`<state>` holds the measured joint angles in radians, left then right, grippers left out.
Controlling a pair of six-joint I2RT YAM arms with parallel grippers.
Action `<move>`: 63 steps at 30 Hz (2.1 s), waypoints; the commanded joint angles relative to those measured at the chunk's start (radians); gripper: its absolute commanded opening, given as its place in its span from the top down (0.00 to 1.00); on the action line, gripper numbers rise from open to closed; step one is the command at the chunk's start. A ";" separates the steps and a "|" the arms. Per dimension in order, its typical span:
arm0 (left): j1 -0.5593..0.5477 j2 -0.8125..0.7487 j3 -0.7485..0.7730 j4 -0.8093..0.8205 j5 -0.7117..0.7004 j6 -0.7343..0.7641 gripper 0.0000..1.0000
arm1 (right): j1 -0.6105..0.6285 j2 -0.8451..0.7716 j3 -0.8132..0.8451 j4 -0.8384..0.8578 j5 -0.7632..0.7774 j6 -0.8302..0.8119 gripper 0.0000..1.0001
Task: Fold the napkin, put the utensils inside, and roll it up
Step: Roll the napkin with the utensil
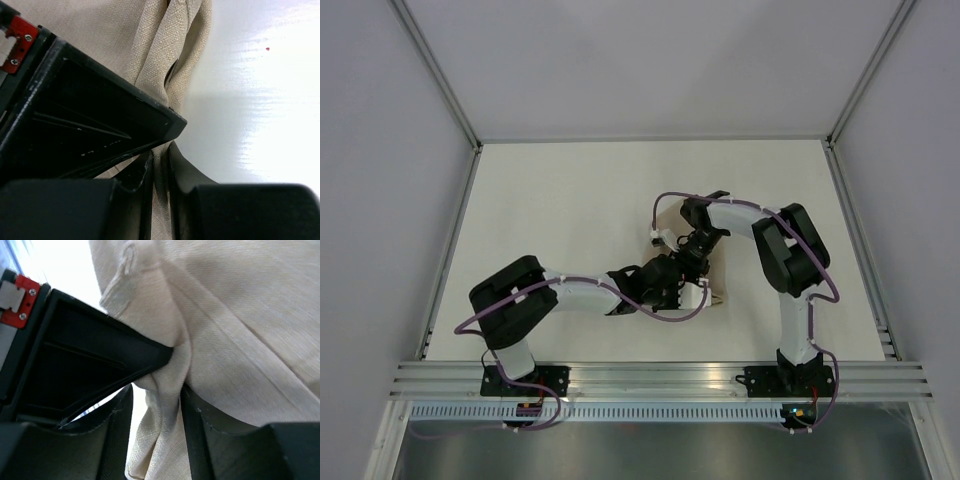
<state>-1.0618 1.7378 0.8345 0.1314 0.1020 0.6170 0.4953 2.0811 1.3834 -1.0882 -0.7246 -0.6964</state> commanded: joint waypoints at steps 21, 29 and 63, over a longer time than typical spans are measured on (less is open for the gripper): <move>0.174 0.261 0.322 -0.444 0.445 -0.237 0.98 | -0.280 -0.392 -0.195 0.456 0.139 0.218 0.45; 0.264 0.417 0.485 -0.650 0.649 -0.283 0.98 | -0.370 -0.562 -0.337 0.543 0.091 0.164 0.47; 0.352 0.695 0.842 -0.938 0.829 -0.362 0.98 | 0.143 -0.737 -0.751 0.896 0.361 -0.065 0.38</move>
<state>-0.7036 2.3650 1.6810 -0.7753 1.0584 0.2630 0.6247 1.3083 0.6083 -0.2501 -0.3874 -0.7490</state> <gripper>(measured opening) 0.175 0.623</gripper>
